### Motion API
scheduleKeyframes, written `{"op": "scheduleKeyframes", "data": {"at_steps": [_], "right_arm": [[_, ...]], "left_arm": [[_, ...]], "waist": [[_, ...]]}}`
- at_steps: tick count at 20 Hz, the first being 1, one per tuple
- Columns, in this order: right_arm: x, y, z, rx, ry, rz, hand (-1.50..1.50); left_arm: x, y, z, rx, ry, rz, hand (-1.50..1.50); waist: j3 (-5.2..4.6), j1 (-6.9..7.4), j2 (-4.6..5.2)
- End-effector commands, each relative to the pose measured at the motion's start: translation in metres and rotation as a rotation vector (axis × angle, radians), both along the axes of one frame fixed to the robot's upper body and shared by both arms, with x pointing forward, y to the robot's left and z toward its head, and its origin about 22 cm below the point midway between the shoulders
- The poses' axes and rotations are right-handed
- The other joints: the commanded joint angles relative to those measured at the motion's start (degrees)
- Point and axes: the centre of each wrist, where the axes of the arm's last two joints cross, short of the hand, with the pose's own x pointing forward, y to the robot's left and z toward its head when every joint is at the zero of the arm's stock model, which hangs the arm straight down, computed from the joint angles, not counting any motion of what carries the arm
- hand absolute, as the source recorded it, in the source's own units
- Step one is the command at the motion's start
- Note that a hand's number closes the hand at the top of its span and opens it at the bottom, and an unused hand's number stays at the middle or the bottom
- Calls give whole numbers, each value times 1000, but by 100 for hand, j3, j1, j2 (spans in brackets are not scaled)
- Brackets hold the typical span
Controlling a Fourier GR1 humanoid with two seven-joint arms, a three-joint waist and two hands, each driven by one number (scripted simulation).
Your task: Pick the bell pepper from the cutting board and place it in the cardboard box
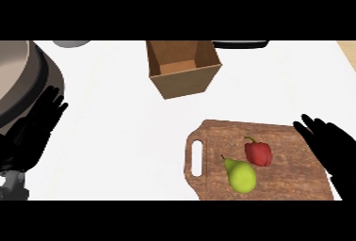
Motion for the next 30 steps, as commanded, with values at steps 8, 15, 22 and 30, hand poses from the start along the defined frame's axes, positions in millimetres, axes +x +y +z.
{"op": "scheduleKeyframes", "data": {"at_steps": [8, 15, 22, 30], "right_arm": [[19, 70, 6, -62, 217, -148, -150], [35, 70, -2, -110, 266, -167, -150], [44, 61, -14, -95, 284, -146, -150], [45, 73, -27, -94, 228, -104, -150]], "left_arm": [[-5, -12, 1, -2, 11, 5, 0], [3, 4, 6, 5, 16, 3, 0], [-9, 25, -20, 7, 8, 27, 0], [-12, -2, -15, 0, -6, 32, 0]], "waist": [[29, -40, -21], [31, -98, -21], [33, -107, -16], [35, -104, -20]]}}
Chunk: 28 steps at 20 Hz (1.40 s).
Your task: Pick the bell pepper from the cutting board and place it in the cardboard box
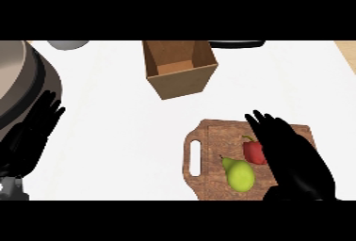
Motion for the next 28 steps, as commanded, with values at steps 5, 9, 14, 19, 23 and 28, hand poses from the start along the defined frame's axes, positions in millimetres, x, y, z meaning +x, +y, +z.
{"op": "scheduleKeyframes", "data": {"at_steps": [5, 9, 14, 19, 23, 28], "right_arm": [[2, 37, -13, -93, 6, -28, -150], [18, 21, -4, -90, 32, -45, -150], [27, 29, -30, -134, 63, -64, -150], [15, 35, -33, -155, 54, -85, -150], [29, 29, -27, -171, 73, -91, -150], [30, 12, -41, -169, 99, -97, -150]], "left_arm": [[0, 2, 8, 17, -10, 17, 0], [4, 1, -2, 4, 7, 9, 0], [0, -8, -15, 4, 1, 1, 0], [-8, -3, -5, 7, 4, 1, 0], [12, 12, 2, -1, 17, -7, 0], [-5, 5, 6, 3, 0, -10, 0]], "waist": [[-1, 14, 0], [-1, -1, 0], [-2, 2, 8], [-1, -1, -2], [-1, -13, 3], [0, -3, -1]]}}
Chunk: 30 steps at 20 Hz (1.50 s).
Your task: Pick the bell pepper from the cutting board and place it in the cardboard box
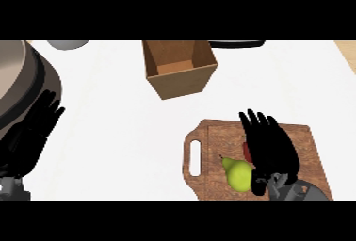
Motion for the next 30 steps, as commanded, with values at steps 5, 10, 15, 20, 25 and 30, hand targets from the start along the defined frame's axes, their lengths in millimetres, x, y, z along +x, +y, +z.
{"op": "scheduleKeyframes", "data": {"at_steps": [5, 10, 15, 20, 25, 30], "right_arm": [[-4, 8, -16, -37, 43, -24, -150], [10, -10, -24, -29, 69, -36, -150], [19, -3, -25, -37, 48, -36, -150], [7, -32, -50, -37, -8, 7, 150], [8, 1, -45, -8, -39, 80, 150], [15, -17, -47, -18, -47, 101, 150]], "left_arm": [[-3, -5, 0, -2, -9, 22, 0], [-5, 2, -12, -12, 6, 7, 0], [-8, -20, -6, -3, -9, 2, 0], [-6, 1, -6, 0, 4, 3, 0], [10, -7, -5, -2, -7, 11, 0], [8, 21, -9, -28, 7, -10, 0]], "waist": [[0, 3, -2], [0, -1, 1], [1, 9, -1], [2, 2, 1], [0, -8, 2], [-1, -8, 5]]}}
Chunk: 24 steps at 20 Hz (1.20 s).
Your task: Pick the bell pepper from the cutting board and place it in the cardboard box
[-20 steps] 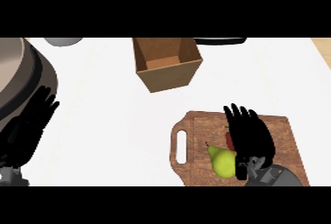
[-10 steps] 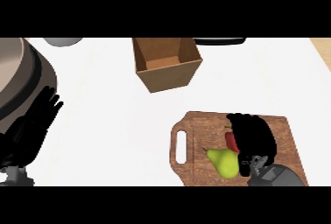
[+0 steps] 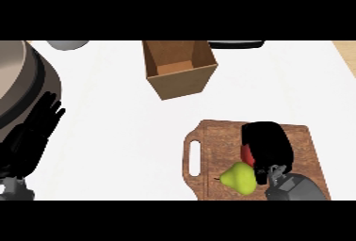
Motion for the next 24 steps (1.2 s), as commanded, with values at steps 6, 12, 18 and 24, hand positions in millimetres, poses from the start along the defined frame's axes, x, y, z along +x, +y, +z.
{"op": "scheduleKeyframes", "data": {"at_steps": [6, 12, 18, 24], "right_arm": [[34, 76, 15, 103, 6, -138, 150], [68, 84, 38, 166, -107, -336, 150], [95, 119, 86, 186, -270, -403, 150], [106, 158, 148, 172, -504, -400, 150]], "left_arm": [[11, -22, 0, -3, -13, -72, 0], [25, -31, 19, 4, -52, -159, 0], [29, -52, 12, -9, -42, -227, 0], [41, -51, 23, 18, -52, -223, 0]], "waist": [[30, 422, 127], [36, 1038, 298], [7, 1304, 268], [-16, 1358, 228]]}}
